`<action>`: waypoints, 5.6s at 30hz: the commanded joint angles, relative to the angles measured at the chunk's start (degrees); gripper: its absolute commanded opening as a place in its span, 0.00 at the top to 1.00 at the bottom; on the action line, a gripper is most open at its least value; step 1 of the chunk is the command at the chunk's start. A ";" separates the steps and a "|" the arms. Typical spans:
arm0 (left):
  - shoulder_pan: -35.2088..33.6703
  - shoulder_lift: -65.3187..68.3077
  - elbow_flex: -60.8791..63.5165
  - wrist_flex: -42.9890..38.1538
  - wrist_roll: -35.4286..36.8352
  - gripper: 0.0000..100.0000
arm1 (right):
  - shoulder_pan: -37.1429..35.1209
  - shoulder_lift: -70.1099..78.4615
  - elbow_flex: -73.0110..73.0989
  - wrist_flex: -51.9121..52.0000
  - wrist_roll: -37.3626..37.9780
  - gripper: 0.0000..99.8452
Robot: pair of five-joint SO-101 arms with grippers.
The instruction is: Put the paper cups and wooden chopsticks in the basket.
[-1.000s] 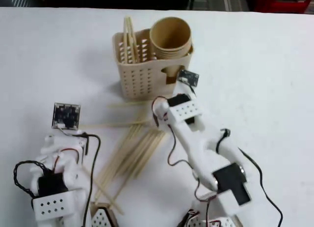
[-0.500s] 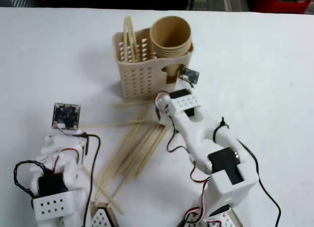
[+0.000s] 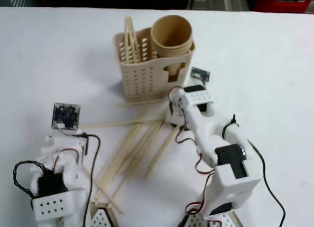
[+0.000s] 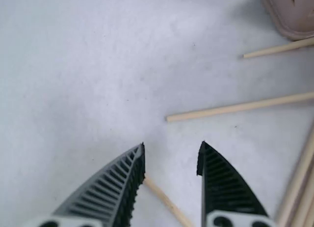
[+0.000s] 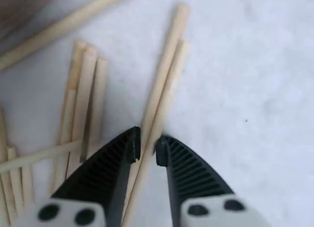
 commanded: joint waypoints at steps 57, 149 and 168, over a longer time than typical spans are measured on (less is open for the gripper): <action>-0.40 -0.75 -0.26 -0.35 -0.70 0.82 | -9.54 -36.53 -17.85 -51.65 20.57 0.98; 34.07 94.64 -53.63 7.30 -9.05 0.97 | 16.92 -67.82 41.67 -14.29 20.04 0.98; 39.60 74.86 -53.27 21.19 -9.23 0.98 | 18.51 -68.00 41.76 -14.46 20.04 0.98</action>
